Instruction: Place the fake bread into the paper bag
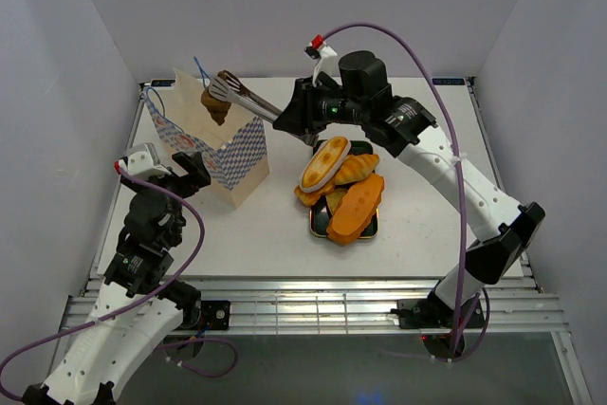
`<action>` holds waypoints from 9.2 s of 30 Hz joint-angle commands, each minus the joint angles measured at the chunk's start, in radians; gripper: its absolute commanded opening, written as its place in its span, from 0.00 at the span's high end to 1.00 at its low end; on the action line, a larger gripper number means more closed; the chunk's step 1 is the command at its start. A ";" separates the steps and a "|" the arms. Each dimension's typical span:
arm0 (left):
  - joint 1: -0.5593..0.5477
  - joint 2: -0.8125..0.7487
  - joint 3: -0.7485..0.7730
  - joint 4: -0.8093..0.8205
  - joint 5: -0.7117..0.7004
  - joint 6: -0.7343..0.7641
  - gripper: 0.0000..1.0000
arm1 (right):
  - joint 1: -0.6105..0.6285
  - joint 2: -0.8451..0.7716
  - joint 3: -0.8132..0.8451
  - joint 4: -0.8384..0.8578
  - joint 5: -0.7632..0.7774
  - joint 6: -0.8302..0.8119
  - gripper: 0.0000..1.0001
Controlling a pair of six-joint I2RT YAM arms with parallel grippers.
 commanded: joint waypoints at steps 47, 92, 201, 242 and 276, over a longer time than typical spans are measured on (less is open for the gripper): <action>-0.012 0.031 0.008 0.002 -0.037 0.019 0.02 | 0.000 -0.737 -0.691 -0.004 0.539 0.055 0.47; -0.012 0.040 0.014 -0.002 0.010 0.013 0.03 | -0.008 -0.809 -1.032 -0.104 0.629 0.126 0.54; -0.015 -0.011 0.017 -0.004 0.027 0.015 0.02 | -0.051 -0.578 -0.820 -0.148 0.550 0.038 0.49; -0.018 -0.009 0.014 -0.004 0.007 0.015 0.02 | -0.052 -0.604 -0.359 -0.272 0.441 -0.063 0.92; -0.021 -0.003 0.005 0.004 -0.025 0.021 0.02 | 0.080 -0.213 -0.128 0.221 -0.030 -0.037 0.92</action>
